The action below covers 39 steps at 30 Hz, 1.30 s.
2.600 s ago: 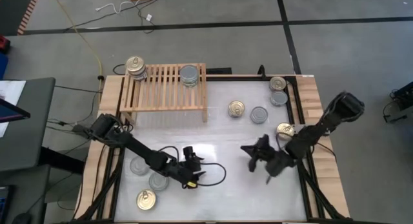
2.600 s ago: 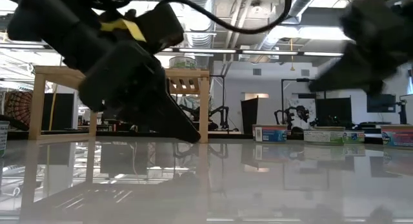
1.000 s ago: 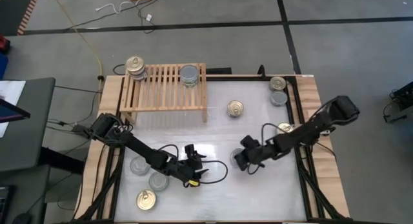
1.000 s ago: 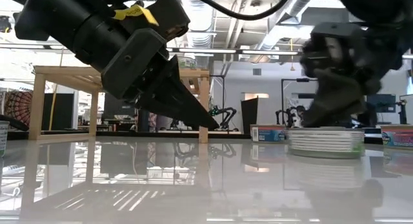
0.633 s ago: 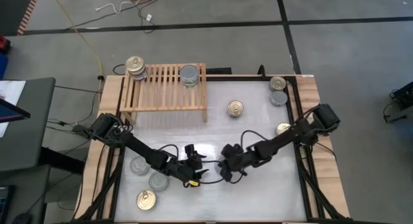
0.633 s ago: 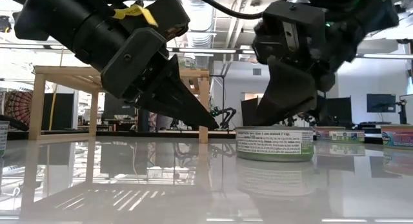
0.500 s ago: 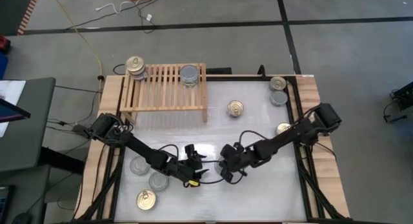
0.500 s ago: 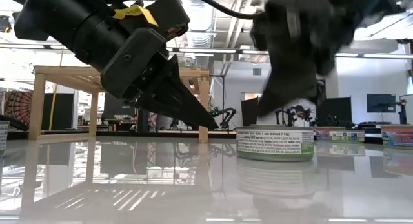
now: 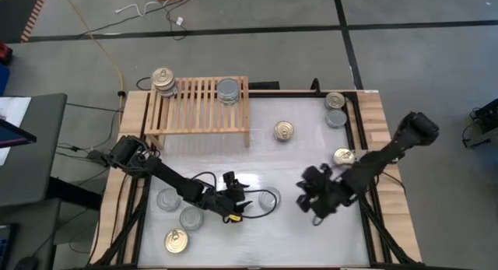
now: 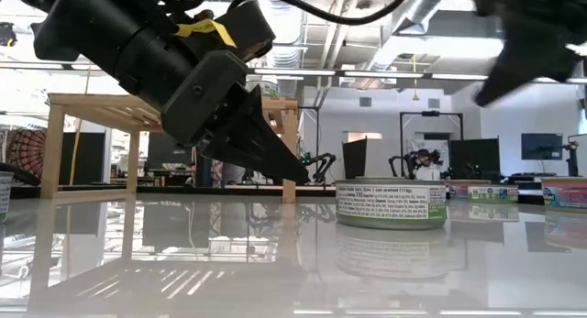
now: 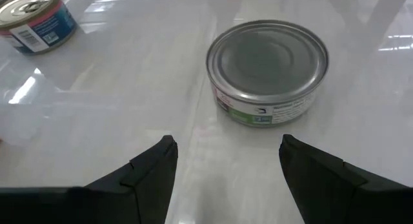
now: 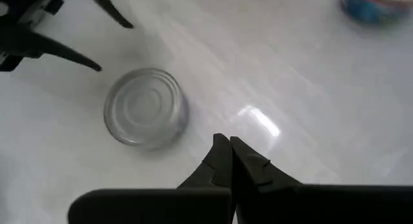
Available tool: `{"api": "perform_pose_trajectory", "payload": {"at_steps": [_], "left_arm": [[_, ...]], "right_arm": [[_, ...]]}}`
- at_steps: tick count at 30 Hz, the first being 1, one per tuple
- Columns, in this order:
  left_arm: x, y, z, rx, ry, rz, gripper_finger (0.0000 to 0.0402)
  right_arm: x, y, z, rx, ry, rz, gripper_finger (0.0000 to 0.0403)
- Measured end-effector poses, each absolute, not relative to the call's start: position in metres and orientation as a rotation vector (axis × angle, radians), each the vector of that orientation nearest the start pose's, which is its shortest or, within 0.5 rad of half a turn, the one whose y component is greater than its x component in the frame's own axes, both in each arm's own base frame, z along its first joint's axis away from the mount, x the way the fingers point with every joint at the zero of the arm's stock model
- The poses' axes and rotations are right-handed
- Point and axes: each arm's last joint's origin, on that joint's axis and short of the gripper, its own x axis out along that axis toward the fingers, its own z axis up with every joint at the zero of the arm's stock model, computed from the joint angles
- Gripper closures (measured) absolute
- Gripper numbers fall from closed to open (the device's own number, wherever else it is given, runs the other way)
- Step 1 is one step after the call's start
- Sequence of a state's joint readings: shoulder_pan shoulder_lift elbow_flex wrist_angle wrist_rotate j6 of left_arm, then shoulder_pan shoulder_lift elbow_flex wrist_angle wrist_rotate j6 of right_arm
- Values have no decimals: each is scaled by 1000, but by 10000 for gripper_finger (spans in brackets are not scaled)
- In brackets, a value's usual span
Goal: Stack canned seafood by type on shelf
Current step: Put the green tuna can aligned with the other green tuna can on the shelf
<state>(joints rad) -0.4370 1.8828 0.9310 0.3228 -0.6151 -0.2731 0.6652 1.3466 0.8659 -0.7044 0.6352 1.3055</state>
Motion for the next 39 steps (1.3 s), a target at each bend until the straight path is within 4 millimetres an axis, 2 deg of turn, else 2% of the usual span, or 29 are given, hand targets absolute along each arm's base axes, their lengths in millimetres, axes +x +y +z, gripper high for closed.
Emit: {"api": "perform_pose_trajectory", "payload": {"at_steps": [5,9,12,20,25,31,39], "left_arm": [[339,-140,136,50,514,244,141],[339,-140,136,45,512,245,141],[339,-140,137,12,506,253,141],[341,-141,140,-75,459,256,141],[343,-142,143,-145,418,260,141],[343,-142,144,-159,415,263,141],[343,-141,143,-182,414,269,141]], "right_arm": [[168,142,169,663,705,-531,385],[163,146,140,746,575,-467,380],[168,147,130,764,498,-437,370],[192,145,116,761,411,-442,360],[196,144,112,768,404,-450,340],[201,143,115,778,375,-432,299],[204,140,116,797,367,-441,222]]}}
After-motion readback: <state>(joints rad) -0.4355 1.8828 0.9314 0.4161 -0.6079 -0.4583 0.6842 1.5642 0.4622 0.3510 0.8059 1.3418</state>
